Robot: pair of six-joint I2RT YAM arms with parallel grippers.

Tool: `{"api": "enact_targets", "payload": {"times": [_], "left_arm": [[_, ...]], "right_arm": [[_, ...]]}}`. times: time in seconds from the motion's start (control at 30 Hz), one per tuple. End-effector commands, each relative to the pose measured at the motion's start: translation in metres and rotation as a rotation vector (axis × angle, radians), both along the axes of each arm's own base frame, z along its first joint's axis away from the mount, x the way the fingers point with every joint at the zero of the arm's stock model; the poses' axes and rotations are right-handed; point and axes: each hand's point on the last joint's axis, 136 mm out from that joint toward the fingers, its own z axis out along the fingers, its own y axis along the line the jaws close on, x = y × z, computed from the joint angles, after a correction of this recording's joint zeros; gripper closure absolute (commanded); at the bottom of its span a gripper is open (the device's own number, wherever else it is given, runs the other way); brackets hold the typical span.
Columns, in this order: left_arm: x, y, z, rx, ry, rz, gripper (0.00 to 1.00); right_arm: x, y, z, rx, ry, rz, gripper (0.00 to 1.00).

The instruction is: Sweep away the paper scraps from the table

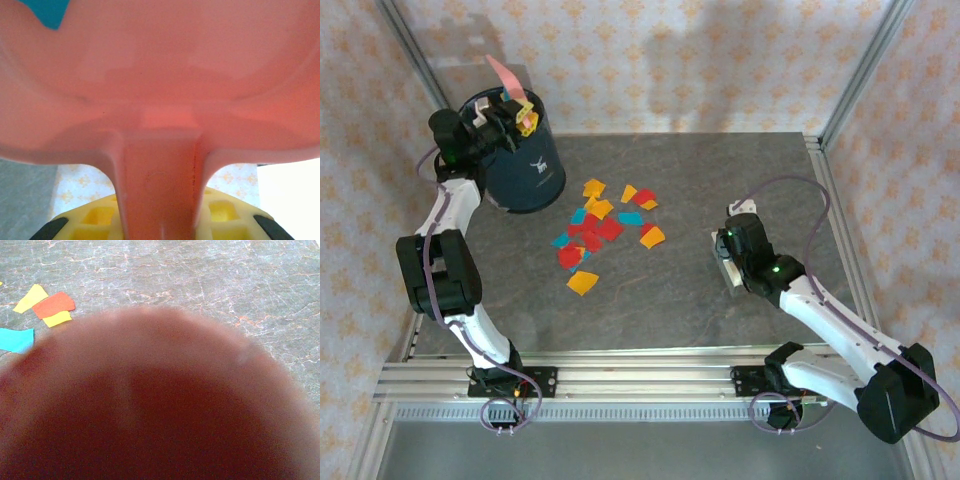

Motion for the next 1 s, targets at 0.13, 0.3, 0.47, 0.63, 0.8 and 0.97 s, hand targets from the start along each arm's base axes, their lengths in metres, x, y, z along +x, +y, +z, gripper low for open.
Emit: {"api": "enact_targets", "payload": {"times": [0.13, 0.3, 0.47, 0.63, 0.8, 0.97], "left_arm": [[-0.015, 0.003, 0.038, -0.077, -0.113, 0.028, 1.0], [-0.019, 0.001, 0.039, -0.115, -0.106, 0.03, 1.0], [-0.025, -0.006, 0.054, -0.123, -0.169, -0.01, 1.0], [-0.03, -0.014, 0.03, 0.024, -0.095, -0.003, 1.0], [-0.045, -0.024, 0.005, 0.254, -0.028, -0.018, 1.0], [-0.079, -0.021, -0.022, 0.608, 0.063, -0.04, 1.0]], "right_arm": [[0.003, -0.002, 0.001, 0.021, -0.018, -0.021, 1.0], [0.003, -0.002, 0.0, 0.023, -0.019, -0.023, 1.0], [0.002, 0.0, 0.001, 0.036, -0.021, -0.018, 1.0], [0.003, 0.004, 0.007, 0.074, -0.036, -0.014, 1.0], [0.006, 0.01, 0.017, 0.145, -0.063, -0.013, 1.0], [0.015, 0.022, 0.032, 0.291, -0.104, -0.024, 1.0]]}}
